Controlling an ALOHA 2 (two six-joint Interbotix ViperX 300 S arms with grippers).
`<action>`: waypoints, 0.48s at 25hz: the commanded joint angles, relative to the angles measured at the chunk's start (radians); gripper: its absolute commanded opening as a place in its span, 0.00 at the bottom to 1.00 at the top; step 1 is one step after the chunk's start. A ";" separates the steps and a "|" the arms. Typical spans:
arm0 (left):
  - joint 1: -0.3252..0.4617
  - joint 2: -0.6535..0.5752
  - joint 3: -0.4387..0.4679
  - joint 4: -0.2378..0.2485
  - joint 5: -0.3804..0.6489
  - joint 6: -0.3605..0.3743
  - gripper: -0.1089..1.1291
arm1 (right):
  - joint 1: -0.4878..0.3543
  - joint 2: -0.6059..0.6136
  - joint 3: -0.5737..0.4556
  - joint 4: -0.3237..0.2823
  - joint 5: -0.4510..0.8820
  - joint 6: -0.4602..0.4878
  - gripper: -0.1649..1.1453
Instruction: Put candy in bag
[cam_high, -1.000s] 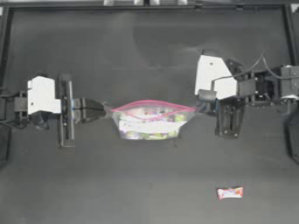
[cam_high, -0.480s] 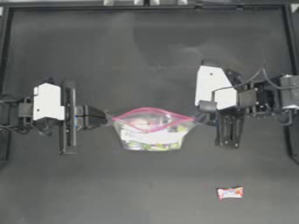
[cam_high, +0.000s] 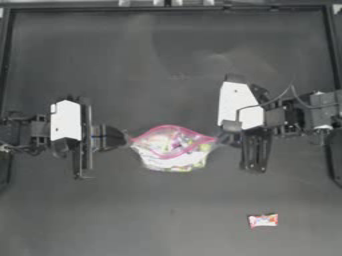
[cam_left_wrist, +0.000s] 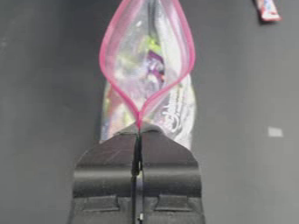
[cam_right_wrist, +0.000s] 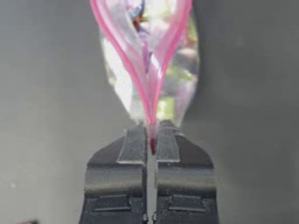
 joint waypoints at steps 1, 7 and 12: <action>0.000 0.000 -0.026 0.002 -0.006 0.003 0.12 | 0.003 0.008 -0.012 0.000 -0.023 -0.003 0.17; -0.006 0.020 -0.029 0.005 -0.017 0.009 0.12 | 0.006 0.028 -0.009 -0.005 -0.061 -0.003 0.17; -0.017 0.063 -0.031 0.005 -0.058 0.012 0.12 | 0.008 0.052 0.002 0.002 -0.080 -0.003 0.17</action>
